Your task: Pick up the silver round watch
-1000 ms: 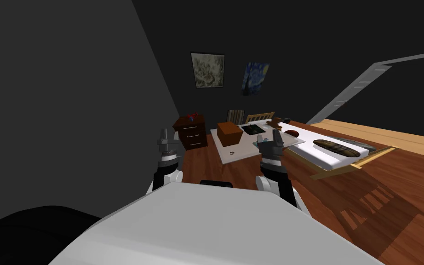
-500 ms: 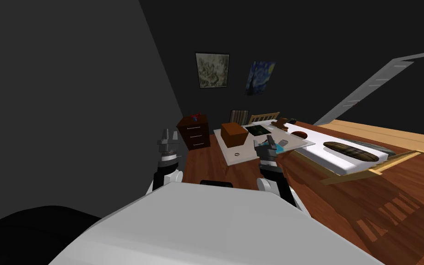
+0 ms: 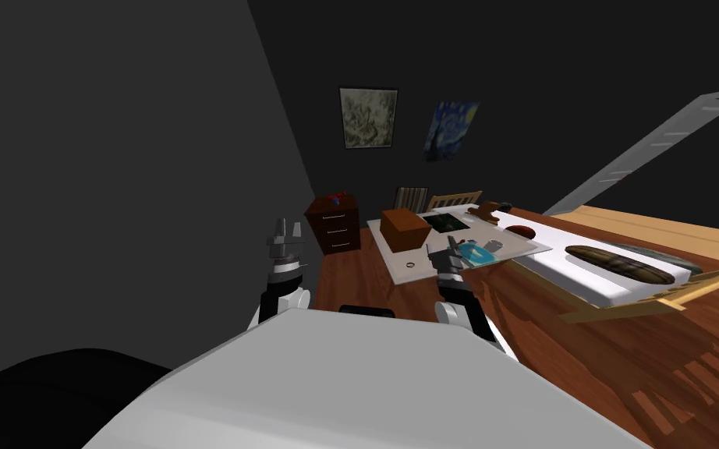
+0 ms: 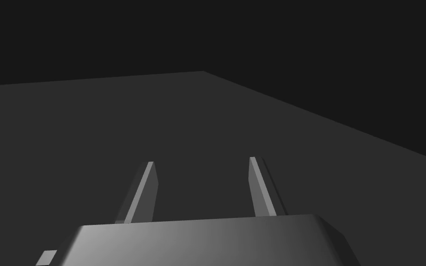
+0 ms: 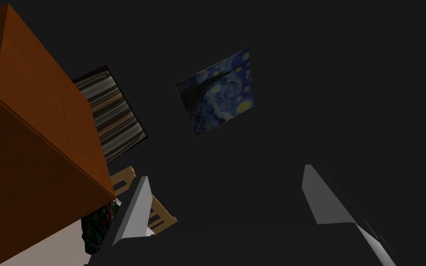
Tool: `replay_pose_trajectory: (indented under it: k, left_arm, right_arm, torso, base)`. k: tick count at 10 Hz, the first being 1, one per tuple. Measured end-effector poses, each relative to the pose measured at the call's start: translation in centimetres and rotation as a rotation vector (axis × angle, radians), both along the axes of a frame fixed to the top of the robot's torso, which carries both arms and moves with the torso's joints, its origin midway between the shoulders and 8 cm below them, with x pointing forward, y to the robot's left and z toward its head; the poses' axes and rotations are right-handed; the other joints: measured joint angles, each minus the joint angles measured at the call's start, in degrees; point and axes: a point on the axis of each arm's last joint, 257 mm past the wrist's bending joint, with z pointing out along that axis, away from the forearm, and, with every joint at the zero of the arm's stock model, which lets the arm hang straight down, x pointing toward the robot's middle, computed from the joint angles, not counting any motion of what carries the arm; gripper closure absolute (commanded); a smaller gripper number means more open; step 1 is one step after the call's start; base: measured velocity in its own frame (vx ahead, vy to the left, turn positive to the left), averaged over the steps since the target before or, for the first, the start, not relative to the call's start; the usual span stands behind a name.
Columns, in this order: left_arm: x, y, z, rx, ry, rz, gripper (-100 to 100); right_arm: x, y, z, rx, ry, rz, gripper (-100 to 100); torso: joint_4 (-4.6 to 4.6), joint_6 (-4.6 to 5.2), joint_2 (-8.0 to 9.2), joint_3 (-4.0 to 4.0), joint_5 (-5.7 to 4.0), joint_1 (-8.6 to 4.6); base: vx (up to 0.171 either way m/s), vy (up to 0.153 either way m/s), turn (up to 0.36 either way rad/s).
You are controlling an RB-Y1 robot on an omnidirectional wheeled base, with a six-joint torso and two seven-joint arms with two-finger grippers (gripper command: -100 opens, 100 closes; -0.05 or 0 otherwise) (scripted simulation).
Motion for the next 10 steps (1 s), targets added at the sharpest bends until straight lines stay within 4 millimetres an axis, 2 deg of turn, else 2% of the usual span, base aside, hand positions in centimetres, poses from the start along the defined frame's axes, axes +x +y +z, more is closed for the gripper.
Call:
replay_pose_trajectory:
  k: [4, 7, 9, 10]
  left_arm:
    - [0.0, 0.0, 0.0, 0.0, 0.0, 0.0, 0]
    - [0.0, 0.0, 0.0, 0.0, 0.0, 0.0, 0]
    - [0.0, 0.0, 0.0, 0.0, 0.0, 0.0, 0]
    - [0.0, 0.0, 0.0, 0.0, 0.0, 0.0, 0]
  right_arm:
    - [1.0, -2.5, -5.5, 0.149, 0.094, -0.007, -100]
    - [0.9, -4.9, -10.0, 0.277, 0.169, -0.03, -100]
    - [1.0, -6.1, -12.1, 0.365, 0.208, -0.051, -100]
    - [0.5, -6.8, -13.7, 0.394, 0.231, -0.061, -100]
  torso:
    - [0.0, -0.02, -0.01, 0.0, 0.0, 0.05]
    - [-0.02, -0.01, -0.1, -0.05, 0.0, 0.05]
    - [-0.01, -0.01, -0.09, -0.05, -0.02, -0.08]
    - [-0.01, 0.01, -0.03, -0.02, -0.03, -0.15]
  base:
    - [0.041, 0.089, 0.043]
    - [0.068, 0.092, 0.044]
    - [0.062, 0.066, 0.032]
    - [0.054, 0.065, 0.037]
